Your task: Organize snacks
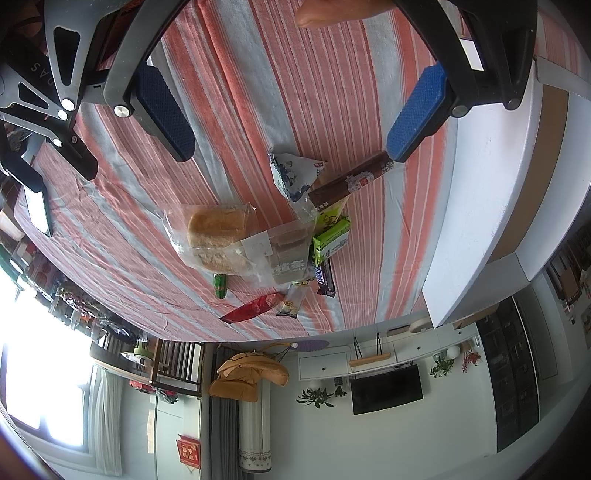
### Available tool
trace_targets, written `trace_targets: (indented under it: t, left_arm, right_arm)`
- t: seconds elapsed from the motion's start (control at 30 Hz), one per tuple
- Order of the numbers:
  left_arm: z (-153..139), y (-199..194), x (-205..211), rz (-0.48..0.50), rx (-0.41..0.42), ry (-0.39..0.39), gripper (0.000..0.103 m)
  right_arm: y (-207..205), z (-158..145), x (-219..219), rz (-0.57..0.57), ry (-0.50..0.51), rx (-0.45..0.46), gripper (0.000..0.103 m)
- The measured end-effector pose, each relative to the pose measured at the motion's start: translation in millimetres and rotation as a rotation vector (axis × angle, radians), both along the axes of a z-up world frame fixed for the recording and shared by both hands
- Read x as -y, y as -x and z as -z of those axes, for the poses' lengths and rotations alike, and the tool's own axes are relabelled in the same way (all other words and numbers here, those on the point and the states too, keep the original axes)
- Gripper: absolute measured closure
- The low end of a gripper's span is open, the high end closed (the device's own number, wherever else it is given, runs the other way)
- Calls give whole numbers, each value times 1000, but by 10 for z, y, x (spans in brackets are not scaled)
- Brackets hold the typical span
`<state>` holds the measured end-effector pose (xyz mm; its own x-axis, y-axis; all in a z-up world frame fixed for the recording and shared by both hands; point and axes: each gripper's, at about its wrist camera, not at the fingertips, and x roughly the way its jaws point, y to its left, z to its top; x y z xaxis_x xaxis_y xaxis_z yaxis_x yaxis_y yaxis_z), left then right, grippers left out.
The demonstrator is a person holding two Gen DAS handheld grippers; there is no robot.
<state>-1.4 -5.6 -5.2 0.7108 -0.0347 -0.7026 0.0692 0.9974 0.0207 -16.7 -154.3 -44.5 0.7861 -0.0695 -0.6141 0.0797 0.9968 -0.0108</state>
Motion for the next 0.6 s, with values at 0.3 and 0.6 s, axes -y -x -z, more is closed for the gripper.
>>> trace_targets:
  t: [0.3, 0.6]
  left_arm:
    - [1, 0, -1, -1, 0, 0, 0]
    - [25, -1, -9, -1, -5, 1, 0]
  right_arm:
    - [0, -3, 2, 0, 1, 0, 9]
    - [-1, -2, 0, 0, 1, -1, 9]
